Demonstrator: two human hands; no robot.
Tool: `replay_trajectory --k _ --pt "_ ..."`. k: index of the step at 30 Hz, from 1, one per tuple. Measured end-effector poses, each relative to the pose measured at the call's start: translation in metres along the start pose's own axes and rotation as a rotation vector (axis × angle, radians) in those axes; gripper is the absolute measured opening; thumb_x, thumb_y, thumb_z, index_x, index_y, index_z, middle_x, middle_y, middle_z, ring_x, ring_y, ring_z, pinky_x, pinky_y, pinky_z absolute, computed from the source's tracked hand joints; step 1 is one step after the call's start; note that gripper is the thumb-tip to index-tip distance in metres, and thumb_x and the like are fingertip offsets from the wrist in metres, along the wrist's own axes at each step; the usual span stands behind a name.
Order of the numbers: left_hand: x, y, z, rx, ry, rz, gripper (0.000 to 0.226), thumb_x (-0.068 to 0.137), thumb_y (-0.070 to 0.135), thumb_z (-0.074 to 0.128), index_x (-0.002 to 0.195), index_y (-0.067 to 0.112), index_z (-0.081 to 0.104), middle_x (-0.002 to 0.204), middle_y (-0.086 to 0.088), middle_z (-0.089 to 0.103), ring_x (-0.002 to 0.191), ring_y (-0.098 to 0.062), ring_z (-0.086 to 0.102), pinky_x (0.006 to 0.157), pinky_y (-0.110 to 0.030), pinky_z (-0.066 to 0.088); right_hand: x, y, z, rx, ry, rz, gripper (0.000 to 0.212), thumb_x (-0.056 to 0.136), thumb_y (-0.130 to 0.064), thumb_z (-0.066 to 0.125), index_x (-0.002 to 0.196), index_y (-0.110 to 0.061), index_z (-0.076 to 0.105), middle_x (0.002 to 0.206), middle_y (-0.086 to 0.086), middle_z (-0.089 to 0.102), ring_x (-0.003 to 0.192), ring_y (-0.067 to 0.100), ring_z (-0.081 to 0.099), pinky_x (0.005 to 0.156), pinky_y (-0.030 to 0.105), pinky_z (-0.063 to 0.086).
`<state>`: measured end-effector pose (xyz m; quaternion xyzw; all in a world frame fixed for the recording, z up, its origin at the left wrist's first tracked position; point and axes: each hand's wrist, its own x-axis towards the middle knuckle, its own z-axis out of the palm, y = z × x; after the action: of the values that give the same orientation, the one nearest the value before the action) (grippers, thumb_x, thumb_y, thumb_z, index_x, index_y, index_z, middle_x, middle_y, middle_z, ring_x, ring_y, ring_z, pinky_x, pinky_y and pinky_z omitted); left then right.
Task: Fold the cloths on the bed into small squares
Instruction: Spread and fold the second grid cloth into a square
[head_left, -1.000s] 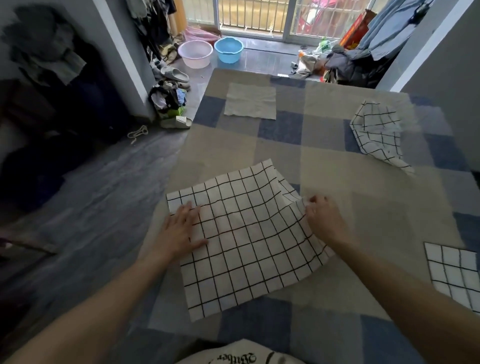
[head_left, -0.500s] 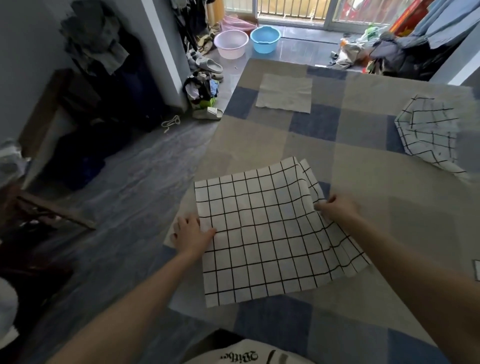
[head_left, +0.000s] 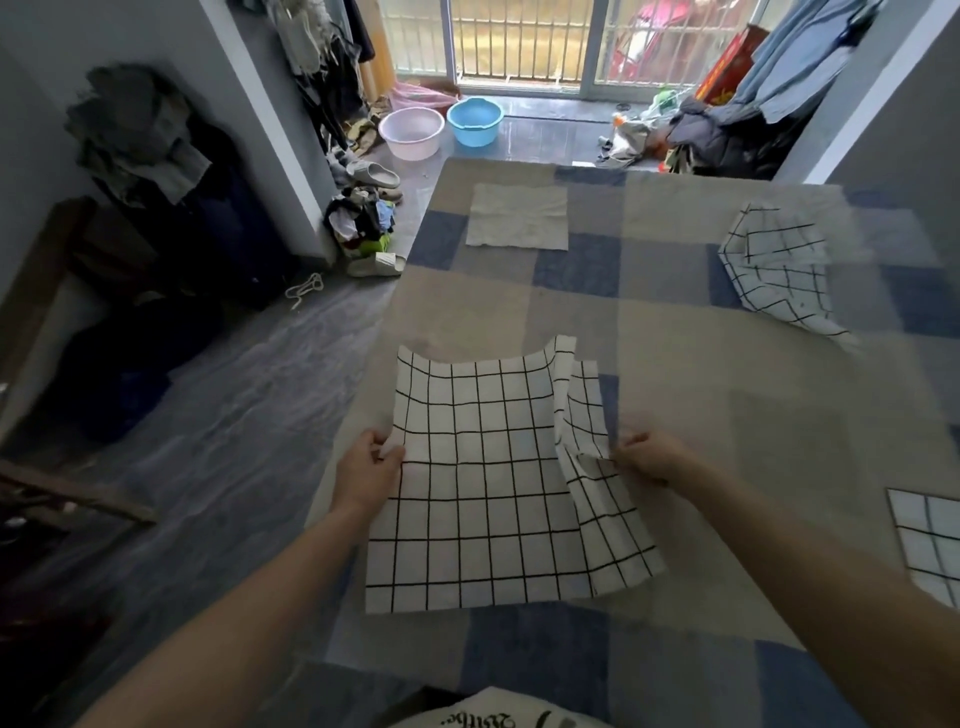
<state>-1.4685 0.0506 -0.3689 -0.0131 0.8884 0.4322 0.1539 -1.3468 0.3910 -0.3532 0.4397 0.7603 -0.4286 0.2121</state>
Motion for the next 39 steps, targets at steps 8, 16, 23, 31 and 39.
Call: replay_trajectory --k 8,16,23,31,39 --pt "0.006 -0.023 -0.022 -0.066 0.081 -0.061 0.01 0.094 0.014 0.059 0.086 0.018 0.053 0.079 -0.003 0.053 0.071 -0.016 0.049 0.065 -0.031 0.042 -0.013 0.011 0.014 0.066 0.116 -0.16 0.029 0.097 -0.024 0.053 0.069 -0.016 0.05 0.063 -0.002 0.046 0.057 0.01 0.041 0.051 0.024 0.031" --pt "0.001 -0.049 -0.052 0.0 0.159 -0.15 0.017 0.093 0.019 0.057 0.088 0.003 0.057 0.078 -0.012 0.057 0.072 -0.024 0.051 0.067 -0.039 0.045 -0.01 -0.001 0.044 -0.051 0.246 -0.16 0.048 0.075 -0.039 0.076 0.107 -0.012 0.053 0.09 0.004 0.058 0.073 0.016 0.055 0.055 0.029 0.045" --pt "-0.013 -0.084 -0.08 0.046 0.224 -0.203 0.02 0.094 0.019 0.057 0.084 0.001 0.06 0.079 -0.015 0.061 0.075 -0.029 0.055 0.073 -0.043 0.046 -0.008 -0.02 0.064 -0.281 0.31 -0.064 0.077 0.075 -0.041 0.077 0.129 0.001 0.041 0.129 0.021 0.046 0.116 0.035 0.049 0.096 0.042 0.047" --pt "-0.02 -0.097 -0.091 0.044 0.222 -0.277 0.022 0.094 0.022 0.059 0.08 0.006 0.062 0.074 -0.01 0.06 0.073 -0.027 0.056 0.068 -0.037 0.043 -0.007 -0.023 0.068 -0.022 0.245 -0.206 0.018 0.089 -0.027 0.06 0.085 -0.01 0.055 0.083 0.009 0.058 0.076 0.025 0.055 0.065 0.033 0.046" --pt "0.022 -0.004 -0.069 -0.195 -0.095 -0.292 0.007 0.095 0.014 0.059 0.092 0.009 0.062 0.078 -0.007 0.059 0.065 -0.016 0.052 0.057 -0.024 0.04 0.005 0.001 -0.025 0.356 0.241 -0.067 0.024 0.091 -0.037 0.055 0.087 -0.015 0.066 0.103 0.019 0.068 0.092 0.032 0.063 0.079 0.038 0.05"
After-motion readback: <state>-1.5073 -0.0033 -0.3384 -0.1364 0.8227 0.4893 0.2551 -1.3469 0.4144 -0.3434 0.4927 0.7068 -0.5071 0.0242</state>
